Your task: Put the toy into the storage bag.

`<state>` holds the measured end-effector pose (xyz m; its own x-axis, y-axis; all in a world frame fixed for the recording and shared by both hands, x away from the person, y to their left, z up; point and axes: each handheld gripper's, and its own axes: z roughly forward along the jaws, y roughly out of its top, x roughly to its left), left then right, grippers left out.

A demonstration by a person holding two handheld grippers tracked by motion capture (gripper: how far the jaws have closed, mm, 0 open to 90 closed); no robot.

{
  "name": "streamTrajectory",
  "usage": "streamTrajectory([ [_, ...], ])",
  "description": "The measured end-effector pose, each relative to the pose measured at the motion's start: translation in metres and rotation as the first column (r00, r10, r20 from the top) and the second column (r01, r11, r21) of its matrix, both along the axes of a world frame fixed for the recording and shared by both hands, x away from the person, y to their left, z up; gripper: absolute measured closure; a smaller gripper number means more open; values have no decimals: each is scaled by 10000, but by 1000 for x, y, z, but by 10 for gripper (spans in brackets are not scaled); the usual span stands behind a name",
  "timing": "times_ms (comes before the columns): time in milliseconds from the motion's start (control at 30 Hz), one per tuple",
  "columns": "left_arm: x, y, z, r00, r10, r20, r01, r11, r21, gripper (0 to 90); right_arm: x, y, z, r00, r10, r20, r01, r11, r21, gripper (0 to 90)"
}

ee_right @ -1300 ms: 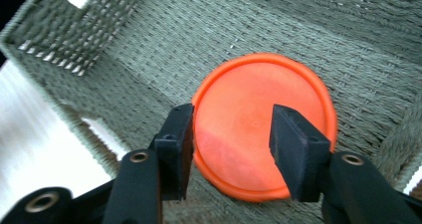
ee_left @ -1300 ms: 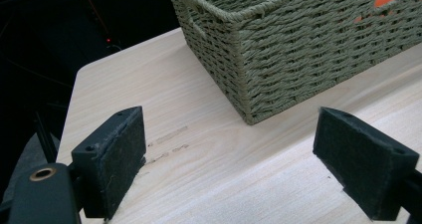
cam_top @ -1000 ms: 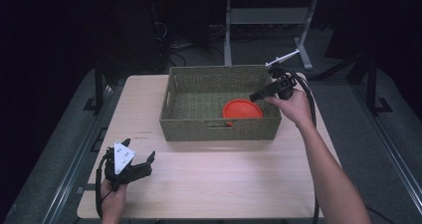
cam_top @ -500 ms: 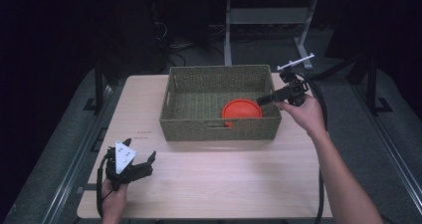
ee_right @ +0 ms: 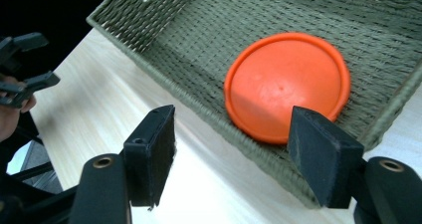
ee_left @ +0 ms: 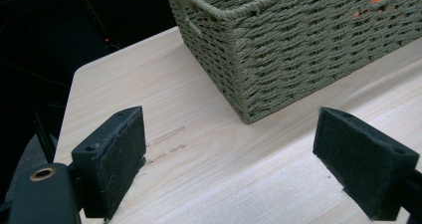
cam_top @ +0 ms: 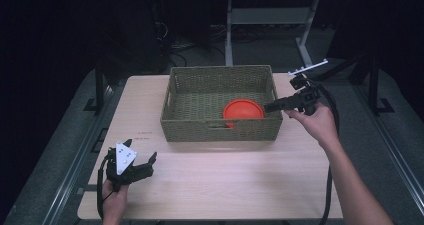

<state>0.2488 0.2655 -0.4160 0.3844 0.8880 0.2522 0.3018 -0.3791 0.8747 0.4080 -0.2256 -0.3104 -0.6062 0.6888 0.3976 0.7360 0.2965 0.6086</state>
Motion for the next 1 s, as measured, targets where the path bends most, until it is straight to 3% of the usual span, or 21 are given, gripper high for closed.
streamTrajectory([
  [333, 0, 0, 0, 10000, -16, 6, 16, 10000, 31, 127, -23, -13, -6, 9998, 57, 177, -60, 9998, 185, 308],
  [800, 1, -2, 0, 10000, -74, -15, 74, 9999, 93, 127, -44, -29, -14, 9990, 159, 427, -174, 9992, 350, 284],
  [1000, 1, -3, 0, 10000, -88, -24, 88, 9999, 114, 127, -52, -36, -25, 9992, 57, 385, -74, 9989, 459, 282],
])
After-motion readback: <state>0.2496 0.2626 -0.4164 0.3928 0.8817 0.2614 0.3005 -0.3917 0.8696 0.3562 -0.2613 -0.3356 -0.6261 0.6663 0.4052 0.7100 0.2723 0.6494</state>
